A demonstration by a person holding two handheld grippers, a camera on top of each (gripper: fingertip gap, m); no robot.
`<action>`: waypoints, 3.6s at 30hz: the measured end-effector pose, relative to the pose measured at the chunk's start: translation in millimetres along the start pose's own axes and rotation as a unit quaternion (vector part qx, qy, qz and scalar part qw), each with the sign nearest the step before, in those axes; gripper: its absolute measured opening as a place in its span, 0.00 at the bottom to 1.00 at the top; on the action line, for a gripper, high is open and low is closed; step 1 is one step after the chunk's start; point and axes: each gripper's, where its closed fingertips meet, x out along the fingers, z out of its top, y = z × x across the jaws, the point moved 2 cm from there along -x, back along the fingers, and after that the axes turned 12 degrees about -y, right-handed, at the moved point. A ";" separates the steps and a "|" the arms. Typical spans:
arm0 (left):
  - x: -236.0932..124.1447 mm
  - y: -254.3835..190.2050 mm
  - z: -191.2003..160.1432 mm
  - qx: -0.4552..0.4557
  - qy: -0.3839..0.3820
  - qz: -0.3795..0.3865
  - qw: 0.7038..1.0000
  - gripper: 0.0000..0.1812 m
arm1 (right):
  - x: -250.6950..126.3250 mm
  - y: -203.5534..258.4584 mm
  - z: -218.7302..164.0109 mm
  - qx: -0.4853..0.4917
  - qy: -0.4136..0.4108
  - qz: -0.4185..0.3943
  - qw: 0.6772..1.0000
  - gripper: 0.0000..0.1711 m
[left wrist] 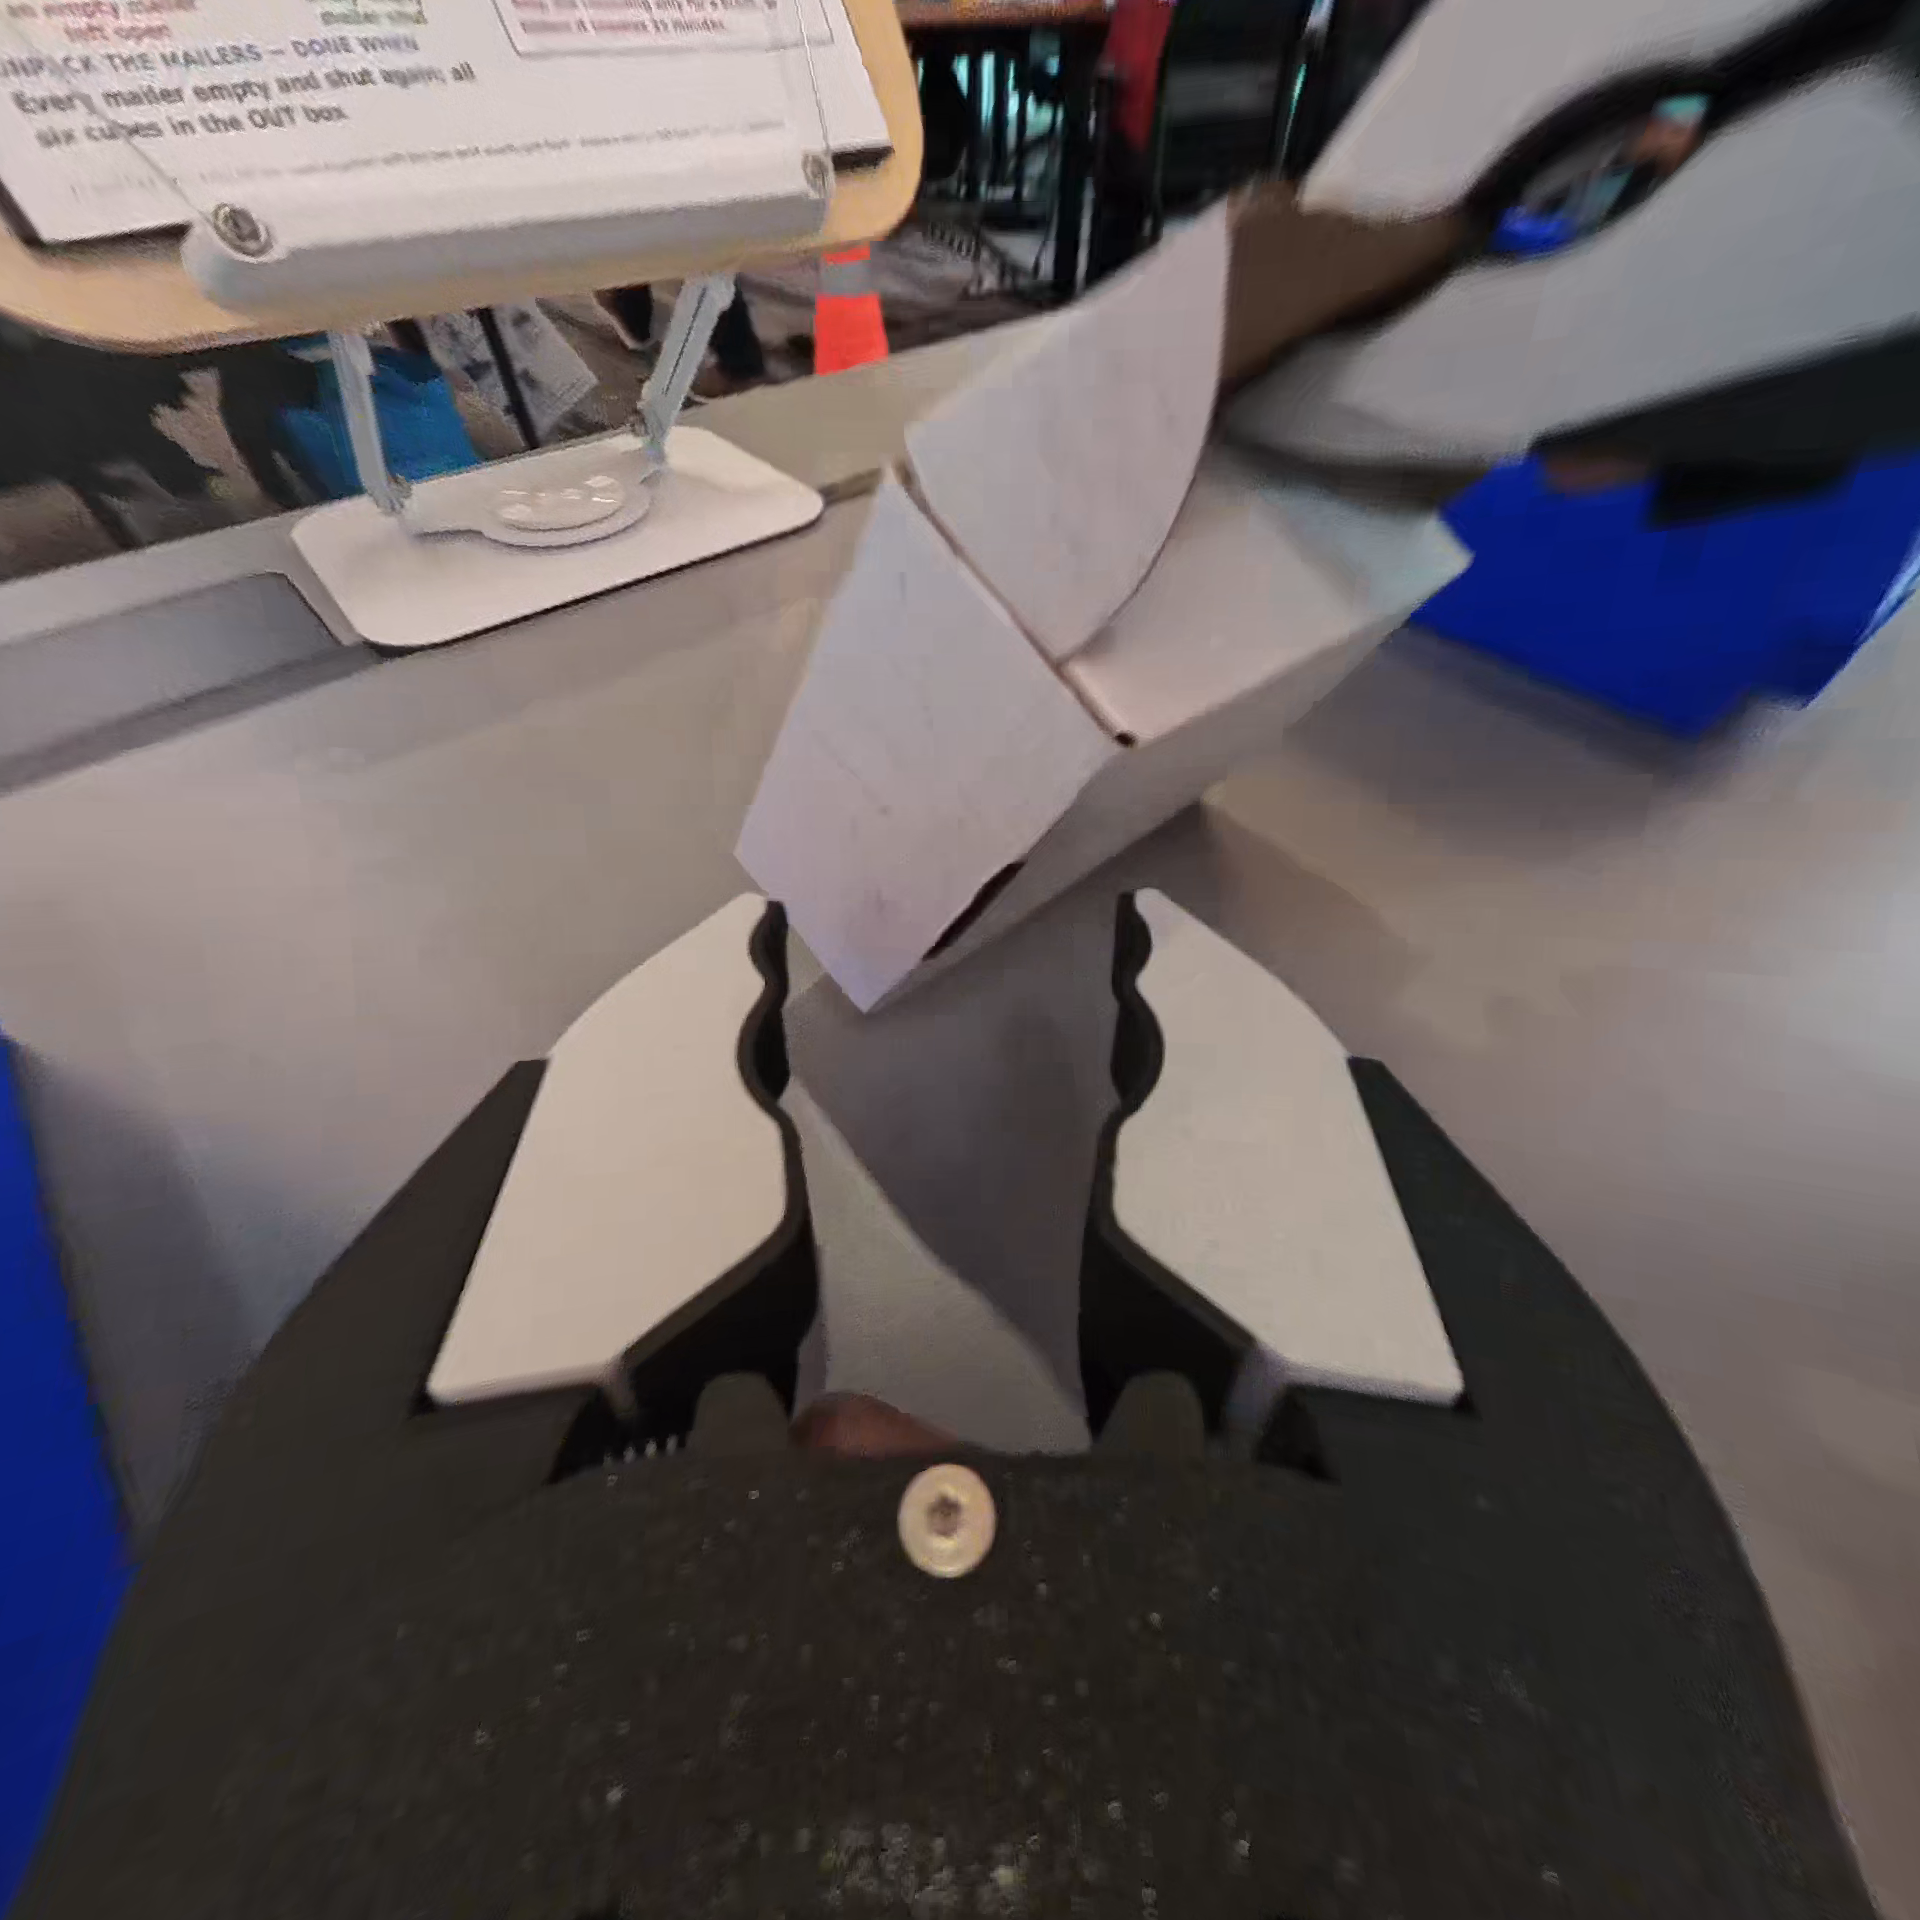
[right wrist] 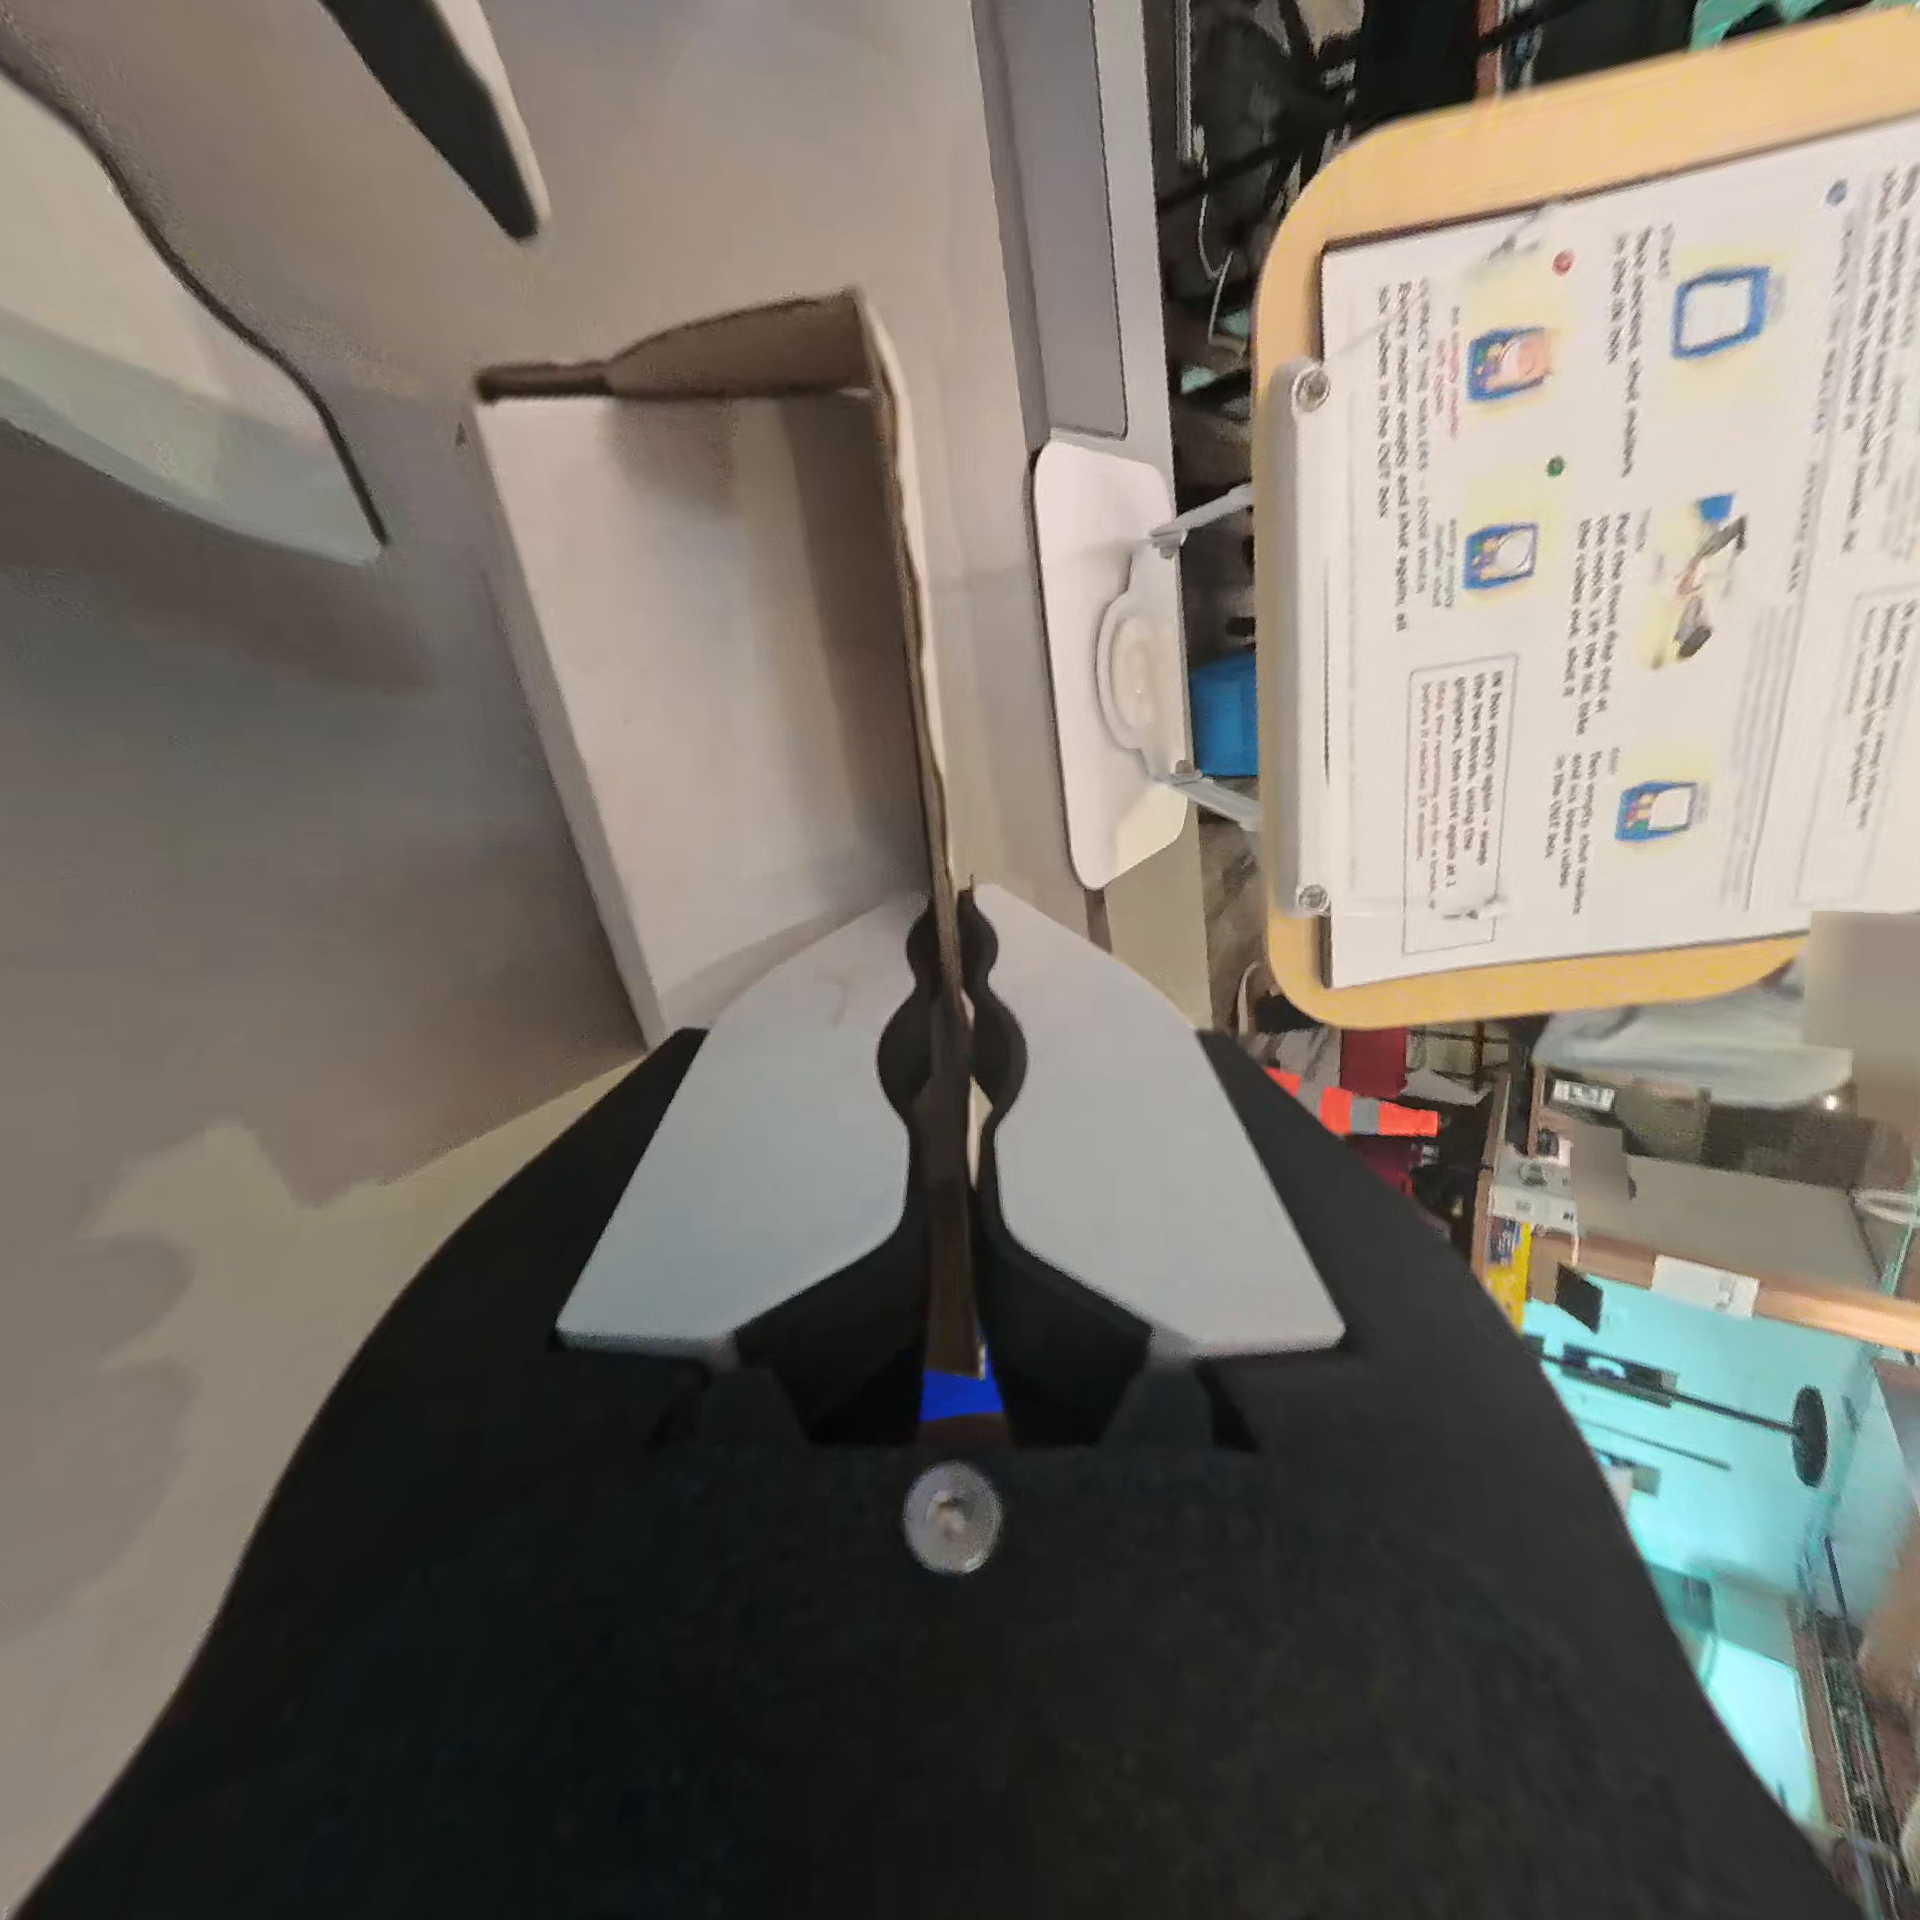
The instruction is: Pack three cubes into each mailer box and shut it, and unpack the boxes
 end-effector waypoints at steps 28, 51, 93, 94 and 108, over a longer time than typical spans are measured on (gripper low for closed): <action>-4.2 0.0 9.7 -0.014 -0.020 0.040 0.999 0.15 | -17.2 26.8 22.8 0.126 0.019 0.132 0.983 0.01; 0.4 6.3 -0.7 0.006 0.014 0.052 0.999 0.02 | -15.1 27.5 35.7 0.193 0.034 0.215 0.957 0.01; 11.2 -26.6 -4.5 0.065 0.030 0.047 0.996 0.00 | -8.1 23.2 42.1 0.227 0.078 0.252 0.938 0.01; 12.6 -24.3 -9.9 0.061 0.045 0.044 0.996 0.00 | -9.6 25.0 45.2 0.227 0.073 0.259 0.936 0.01; 4.9 -18.0 -27.3 0.068 0.101 0.030 0.992 0.00 | 68.9 -59.4 -42.4 0.208 0.178 0.185 0.944 0.01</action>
